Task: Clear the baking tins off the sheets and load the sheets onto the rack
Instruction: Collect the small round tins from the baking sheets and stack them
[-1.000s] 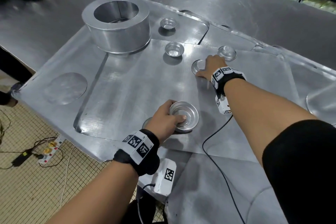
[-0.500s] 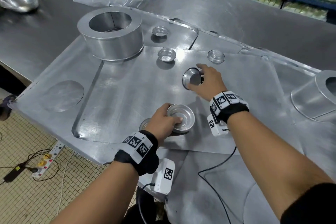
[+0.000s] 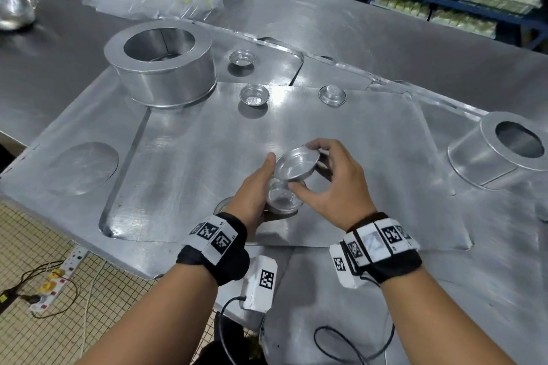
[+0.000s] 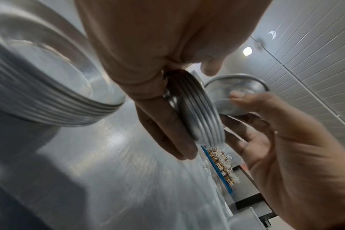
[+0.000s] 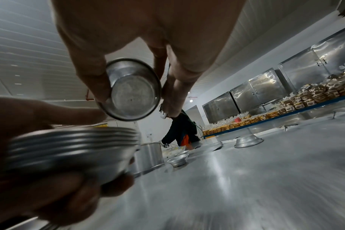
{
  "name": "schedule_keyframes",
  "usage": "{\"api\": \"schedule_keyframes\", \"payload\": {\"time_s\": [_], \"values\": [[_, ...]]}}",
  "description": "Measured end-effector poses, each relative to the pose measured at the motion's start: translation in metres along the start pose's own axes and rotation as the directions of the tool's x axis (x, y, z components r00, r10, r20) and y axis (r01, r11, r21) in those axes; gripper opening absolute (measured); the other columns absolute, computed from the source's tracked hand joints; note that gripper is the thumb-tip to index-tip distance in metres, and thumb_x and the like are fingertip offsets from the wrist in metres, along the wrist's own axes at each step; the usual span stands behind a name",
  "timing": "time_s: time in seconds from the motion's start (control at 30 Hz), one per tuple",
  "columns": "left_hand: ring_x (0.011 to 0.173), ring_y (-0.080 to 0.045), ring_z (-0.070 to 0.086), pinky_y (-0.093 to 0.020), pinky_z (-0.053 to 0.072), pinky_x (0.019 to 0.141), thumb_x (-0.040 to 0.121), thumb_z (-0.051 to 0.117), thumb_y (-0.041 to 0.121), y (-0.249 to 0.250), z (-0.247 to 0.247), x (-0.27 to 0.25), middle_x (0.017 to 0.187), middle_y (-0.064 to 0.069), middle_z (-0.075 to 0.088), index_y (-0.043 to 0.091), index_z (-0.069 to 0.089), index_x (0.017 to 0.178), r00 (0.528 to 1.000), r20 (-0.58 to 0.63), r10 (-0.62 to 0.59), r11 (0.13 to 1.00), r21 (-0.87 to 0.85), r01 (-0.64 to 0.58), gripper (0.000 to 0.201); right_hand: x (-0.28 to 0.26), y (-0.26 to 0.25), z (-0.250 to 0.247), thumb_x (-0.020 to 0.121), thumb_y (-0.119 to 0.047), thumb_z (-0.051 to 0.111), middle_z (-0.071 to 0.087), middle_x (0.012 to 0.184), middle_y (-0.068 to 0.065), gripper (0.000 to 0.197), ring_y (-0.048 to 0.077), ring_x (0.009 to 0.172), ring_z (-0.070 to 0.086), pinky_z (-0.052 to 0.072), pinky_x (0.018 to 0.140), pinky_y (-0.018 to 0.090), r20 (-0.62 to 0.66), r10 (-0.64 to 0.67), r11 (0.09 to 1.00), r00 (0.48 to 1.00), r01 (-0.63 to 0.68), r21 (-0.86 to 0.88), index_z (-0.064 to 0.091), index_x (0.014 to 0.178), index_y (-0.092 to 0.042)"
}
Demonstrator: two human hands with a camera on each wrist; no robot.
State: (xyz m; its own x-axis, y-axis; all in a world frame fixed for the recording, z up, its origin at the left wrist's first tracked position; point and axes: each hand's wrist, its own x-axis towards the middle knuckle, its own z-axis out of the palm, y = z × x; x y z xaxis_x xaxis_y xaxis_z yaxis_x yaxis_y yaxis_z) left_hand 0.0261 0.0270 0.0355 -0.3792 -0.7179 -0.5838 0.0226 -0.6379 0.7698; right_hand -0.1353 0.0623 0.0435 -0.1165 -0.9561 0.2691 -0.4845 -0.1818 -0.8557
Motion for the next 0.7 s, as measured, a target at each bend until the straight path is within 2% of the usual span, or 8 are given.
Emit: {"api": "schedule_keyframes", "payload": {"time_s": [0.07, 0.13, 0.3, 0.37, 0.47, 0.6, 0.7], "values": [[0.102, -0.032, 0.071, -0.049, 0.057, 0.090, 0.090, 0.048, 0.068, 0.001, 0.002, 0.001, 0.112, -0.016, 0.072, 0.016, 0.066, 0.122, 1.000, 0.012, 0.016, 1.000, 0.024, -0.016, 0.064, -0.009, -0.001, 0.001, 0.064, -0.021, 0.087, 0.061, 0.112, -0.003, 0.061, 0.010, 0.103, 0.064, 0.053, 0.092, 0.024, 0.017, -0.007, 1.000, 1.000, 0.007, 0.001, 0.055, 0.116, -0.012], [0.097, -0.032, 0.072, -0.050, 0.057, 0.089, 0.086, 0.057, 0.064, 0.000, 0.003, 0.003, 0.112, -0.017, 0.071, 0.011, 0.063, 0.124, 1.000, 0.006, 0.023, 1.000, 0.017, -0.024, 0.065, -0.014, 0.000, 0.003, 0.064, -0.018, 0.086, 0.063, 0.115, -0.004, 0.061, 0.010, 0.106, 0.064, 0.054, 0.093, 0.027, 0.018, -0.006, 1.000, 1.000, 0.006, -0.001, 0.056, 0.117, -0.011], [0.091, -0.029, 0.073, -0.041, 0.060, 0.073, 0.096, 0.061, 0.028, -0.002, 0.004, 0.008, 0.111, -0.016, 0.070, 0.010, 0.061, 0.118, 1.000, -0.009, 0.016, 1.000, 0.010, -0.015, 0.029, -0.020, 0.005, 0.001, 0.067, -0.011, 0.084, 0.063, 0.125, -0.009, 0.062, 0.008, 0.114, 0.062, 0.052, 0.098, 0.031, 0.080, 0.085, 0.993, 0.993, -0.091, 0.070, 0.057, 0.122, -0.014], [0.091, -0.029, 0.073, -0.041, 0.060, 0.073, 0.094, 0.063, 0.016, -0.002, 0.003, 0.008, 0.110, -0.016, 0.070, 0.010, 0.061, 0.116, 1.000, 0.000, 0.020, 1.000, 0.019, -0.020, 0.024, -0.021, 0.007, 0.000, 0.070, -0.012, 0.084, 0.062, 0.128, -0.010, 0.061, 0.008, 0.117, 0.060, 0.051, 0.100, 0.033, 0.128, 0.108, 0.988, 0.986, -0.121, 0.099, 0.056, 0.124, -0.014], [0.090, -0.030, 0.071, -0.046, 0.061, 0.076, 0.094, 0.060, 0.006, -0.003, 0.001, 0.010, 0.106, -0.019, 0.069, 0.006, 0.060, 0.117, 0.999, 0.001, 0.032, 0.999, 0.008, -0.032, 0.023, -0.020, 0.012, -0.002, 0.074, -0.011, 0.080, 0.059, 0.133, -0.011, 0.059, 0.007, 0.122, 0.057, 0.048, 0.104, 0.036, 0.213, 0.128, 0.981, 0.969, -0.155, 0.114, 0.056, 0.128, -0.015], [0.091, -0.034, 0.066, -0.054, 0.059, 0.079, 0.094, 0.057, -0.001, -0.005, -0.001, 0.013, 0.105, -0.022, 0.064, -0.001, 0.057, 0.118, 0.999, -0.026, 0.041, 0.999, -0.024, -0.041, 0.024, -0.009, 0.019, -0.012, 0.076, -0.001, 0.065, 0.057, 0.136, -0.013, 0.068, 0.001, 0.129, 0.050, 0.043, 0.108, 0.033, 0.356, 0.190, 0.955, 0.915, -0.256, 0.148, 0.048, 0.139, -0.021], [0.089, -0.033, 0.064, -0.051, 0.061, 0.074, 0.095, 0.056, -0.003, -0.006, -0.002, 0.015, 0.103, -0.021, 0.062, -0.003, 0.055, 0.118, 0.998, -0.043, 0.044, 0.999, -0.020, -0.045, 0.023, 0.008, 0.032, -0.017, 0.069, -0.002, 0.053, 0.058, 0.135, -0.014, 0.071, -0.002, 0.130, 0.048, 0.041, 0.107, 0.029, 0.362, 0.247, 0.935, 0.899, -0.319, 0.153, 0.051, 0.135, -0.027]]}}
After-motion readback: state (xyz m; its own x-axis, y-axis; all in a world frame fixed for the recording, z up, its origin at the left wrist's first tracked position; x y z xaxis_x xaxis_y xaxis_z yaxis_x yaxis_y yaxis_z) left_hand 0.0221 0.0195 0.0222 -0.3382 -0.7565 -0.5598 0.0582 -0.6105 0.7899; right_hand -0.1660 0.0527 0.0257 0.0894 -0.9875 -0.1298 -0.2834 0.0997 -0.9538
